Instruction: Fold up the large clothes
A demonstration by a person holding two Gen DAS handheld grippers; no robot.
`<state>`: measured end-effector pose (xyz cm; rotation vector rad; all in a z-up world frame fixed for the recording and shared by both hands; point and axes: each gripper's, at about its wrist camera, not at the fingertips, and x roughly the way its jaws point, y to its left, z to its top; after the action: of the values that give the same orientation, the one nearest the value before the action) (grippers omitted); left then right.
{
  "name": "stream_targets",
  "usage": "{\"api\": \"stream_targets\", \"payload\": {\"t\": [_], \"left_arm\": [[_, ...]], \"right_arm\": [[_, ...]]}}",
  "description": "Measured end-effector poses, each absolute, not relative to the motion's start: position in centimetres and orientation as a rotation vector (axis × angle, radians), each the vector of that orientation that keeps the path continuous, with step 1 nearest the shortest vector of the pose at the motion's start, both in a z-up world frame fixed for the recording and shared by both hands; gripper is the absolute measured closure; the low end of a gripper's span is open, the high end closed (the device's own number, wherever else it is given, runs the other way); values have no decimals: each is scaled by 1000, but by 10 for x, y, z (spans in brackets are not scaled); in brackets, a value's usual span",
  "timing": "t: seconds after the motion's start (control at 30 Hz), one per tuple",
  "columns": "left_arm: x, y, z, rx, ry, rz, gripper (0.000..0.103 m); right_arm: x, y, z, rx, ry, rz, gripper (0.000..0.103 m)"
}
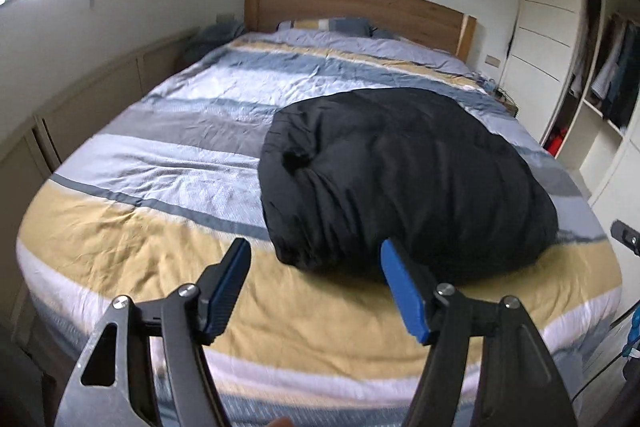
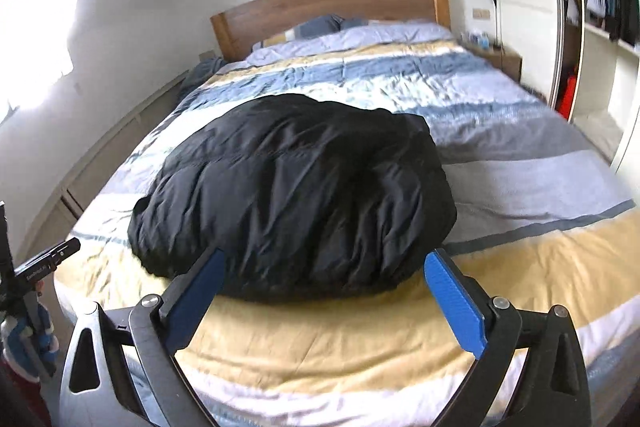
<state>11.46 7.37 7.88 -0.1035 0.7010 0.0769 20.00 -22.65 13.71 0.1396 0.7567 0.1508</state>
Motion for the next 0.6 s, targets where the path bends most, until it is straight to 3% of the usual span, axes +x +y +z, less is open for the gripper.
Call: {"api": "stream_targets", "payload": {"t": [0.3,0.6], "left_arm": [[38,16,96,-46,604,2,37],[2,5,114,-26,532,36,37]], "right_arm": [[121,-183,156,59,654,189,4],[85,-176,169,39,567,184,3]]}}
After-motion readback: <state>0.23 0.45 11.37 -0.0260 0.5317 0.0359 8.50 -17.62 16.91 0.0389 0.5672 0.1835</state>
